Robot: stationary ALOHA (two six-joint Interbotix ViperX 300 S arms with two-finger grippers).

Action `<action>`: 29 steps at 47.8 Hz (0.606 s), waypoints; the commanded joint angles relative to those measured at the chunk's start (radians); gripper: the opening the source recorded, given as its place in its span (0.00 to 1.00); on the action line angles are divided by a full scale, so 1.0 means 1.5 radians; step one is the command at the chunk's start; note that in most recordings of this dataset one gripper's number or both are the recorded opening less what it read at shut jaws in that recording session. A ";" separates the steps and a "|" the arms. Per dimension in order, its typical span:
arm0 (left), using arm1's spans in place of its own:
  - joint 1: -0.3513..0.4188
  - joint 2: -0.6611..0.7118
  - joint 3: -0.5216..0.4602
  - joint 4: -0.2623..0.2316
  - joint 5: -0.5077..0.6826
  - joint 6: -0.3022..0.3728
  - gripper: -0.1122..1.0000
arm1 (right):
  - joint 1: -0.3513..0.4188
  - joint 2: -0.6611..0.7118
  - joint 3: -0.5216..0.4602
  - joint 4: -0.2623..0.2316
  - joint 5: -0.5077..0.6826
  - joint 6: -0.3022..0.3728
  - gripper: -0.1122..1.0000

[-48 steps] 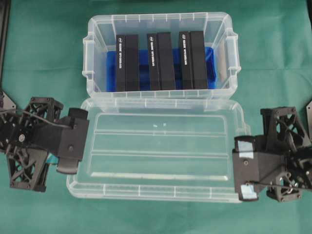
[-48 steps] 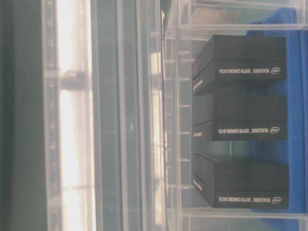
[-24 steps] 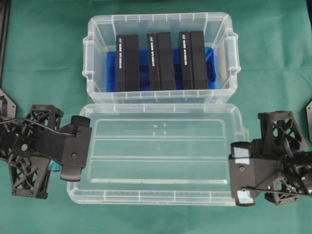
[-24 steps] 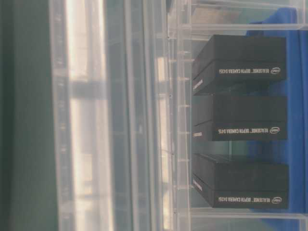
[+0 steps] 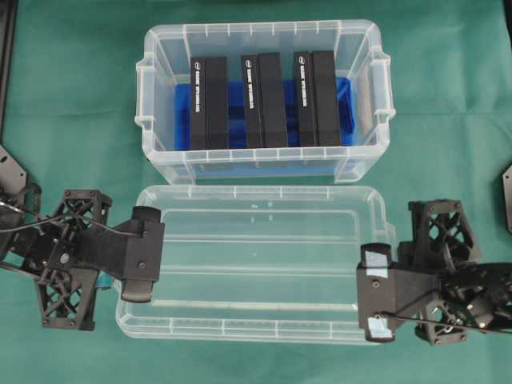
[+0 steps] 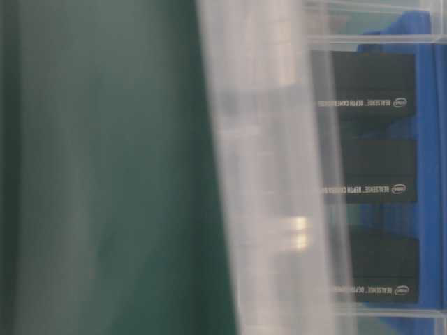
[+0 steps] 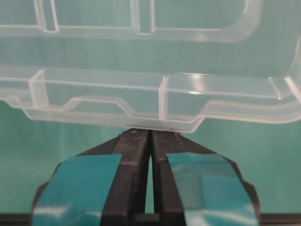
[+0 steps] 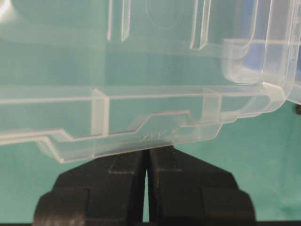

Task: Clamp the lid of the box with both arms, then lift and open it.
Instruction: 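Lower the held lid onto the table in front of the box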

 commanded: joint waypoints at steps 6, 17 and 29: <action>0.003 0.010 0.007 0.020 -0.116 -0.016 0.11 | -0.009 0.012 0.015 -0.029 -0.107 0.036 0.10; 0.003 0.055 0.042 0.012 -0.190 -0.018 0.11 | -0.009 0.041 0.050 -0.028 -0.180 0.052 0.10; 0.003 0.099 0.063 0.007 -0.244 -0.019 0.11 | -0.009 0.073 0.076 -0.027 -0.244 0.053 0.10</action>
